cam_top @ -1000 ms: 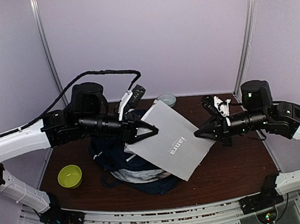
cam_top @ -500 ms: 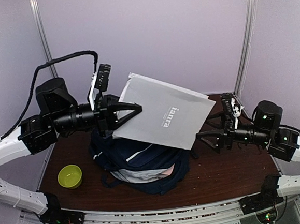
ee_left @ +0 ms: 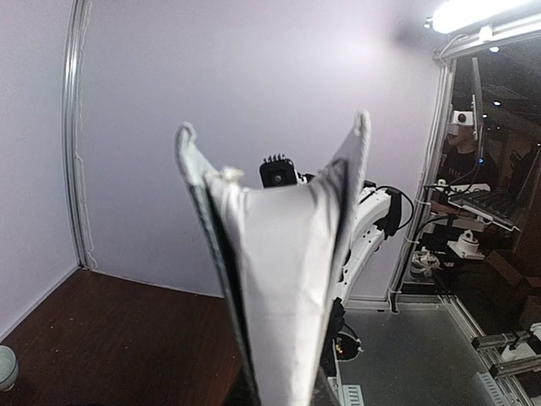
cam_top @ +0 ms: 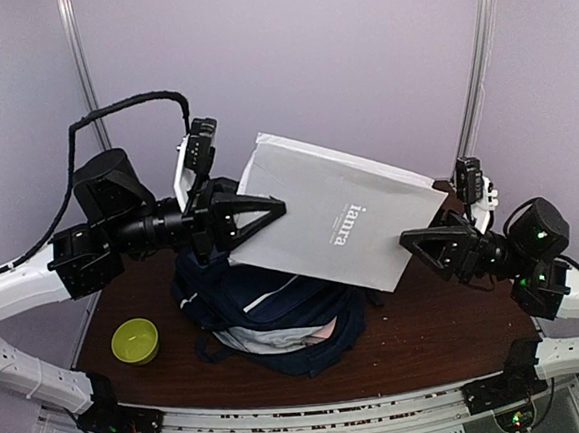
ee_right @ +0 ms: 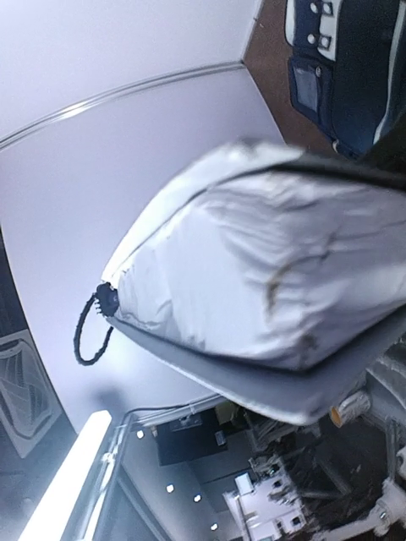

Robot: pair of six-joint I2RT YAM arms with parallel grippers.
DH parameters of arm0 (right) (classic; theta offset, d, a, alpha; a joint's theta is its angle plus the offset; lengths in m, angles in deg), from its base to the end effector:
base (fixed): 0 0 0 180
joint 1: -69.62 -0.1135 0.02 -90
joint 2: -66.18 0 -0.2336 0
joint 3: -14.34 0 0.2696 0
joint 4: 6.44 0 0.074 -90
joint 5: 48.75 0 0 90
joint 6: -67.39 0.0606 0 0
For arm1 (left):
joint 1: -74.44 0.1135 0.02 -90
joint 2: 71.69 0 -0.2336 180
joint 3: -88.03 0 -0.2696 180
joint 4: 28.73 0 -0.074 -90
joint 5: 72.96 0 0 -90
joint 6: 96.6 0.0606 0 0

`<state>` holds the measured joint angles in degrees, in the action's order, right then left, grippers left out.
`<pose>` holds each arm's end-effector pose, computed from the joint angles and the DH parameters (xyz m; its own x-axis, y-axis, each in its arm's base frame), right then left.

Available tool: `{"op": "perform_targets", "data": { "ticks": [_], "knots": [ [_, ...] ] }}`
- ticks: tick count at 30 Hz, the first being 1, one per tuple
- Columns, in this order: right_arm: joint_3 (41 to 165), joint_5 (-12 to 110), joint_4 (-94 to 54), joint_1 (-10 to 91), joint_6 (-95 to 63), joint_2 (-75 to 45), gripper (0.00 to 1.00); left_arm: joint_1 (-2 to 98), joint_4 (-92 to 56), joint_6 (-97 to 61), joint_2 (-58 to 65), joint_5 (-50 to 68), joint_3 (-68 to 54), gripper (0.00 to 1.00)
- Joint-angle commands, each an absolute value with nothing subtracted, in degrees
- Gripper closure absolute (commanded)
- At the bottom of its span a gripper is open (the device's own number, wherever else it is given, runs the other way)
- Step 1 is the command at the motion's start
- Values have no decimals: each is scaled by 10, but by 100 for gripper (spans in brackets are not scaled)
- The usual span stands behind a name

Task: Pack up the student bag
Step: Open the largest pocket of the student bag.

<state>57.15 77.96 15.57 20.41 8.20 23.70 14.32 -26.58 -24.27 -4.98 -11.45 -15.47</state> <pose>0.1233 0.1983 0.3194 -0.2826 0.3010 -0.9108 -0.9587 -0.0571 0.2786 0.1341 -0.2914 0.3908 -0.2397 -0.1183 -0.9636 0.9706 -0.0084 -0.2404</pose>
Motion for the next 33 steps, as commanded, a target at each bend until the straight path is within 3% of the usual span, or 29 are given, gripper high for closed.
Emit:
{"op": "perform_targets", "data": {
  "ticks": [1,6,8,9,11,14,18,21,25,33],
  "knots": [
    [600,803,123,201,104,230,66,140,-294,-241,-38,-126,-141,87],
    [577,782,114,202,129,263,73,140,-279,-231,-55,-102,-154,85],
    [579,772,90,202,133,277,77,140,-270,-226,-60,-89,-159,79],
    [581,768,73,203,135,284,80,140,-259,-223,-62,-77,-158,72],
    [592,757,30,204,143,294,89,141,-215,-213,-62,-46,-154,45],
    [639,703,-121,211,149,306,92,141,-92,-169,-66,8,-144,33],
    [702,564,-400,237,143,334,91,141,18,-130,-74,98,-156,31],
    [698,476,-506,259,158,374,91,137,65,-106,-47,114,-148,36],
    [680,424,-574,277,170,414,86,102,104,-61,23,121,-115,38],
    [682,383,-644,278,169,437,83,32,232,42,250,184,38,30]
  ]
}}
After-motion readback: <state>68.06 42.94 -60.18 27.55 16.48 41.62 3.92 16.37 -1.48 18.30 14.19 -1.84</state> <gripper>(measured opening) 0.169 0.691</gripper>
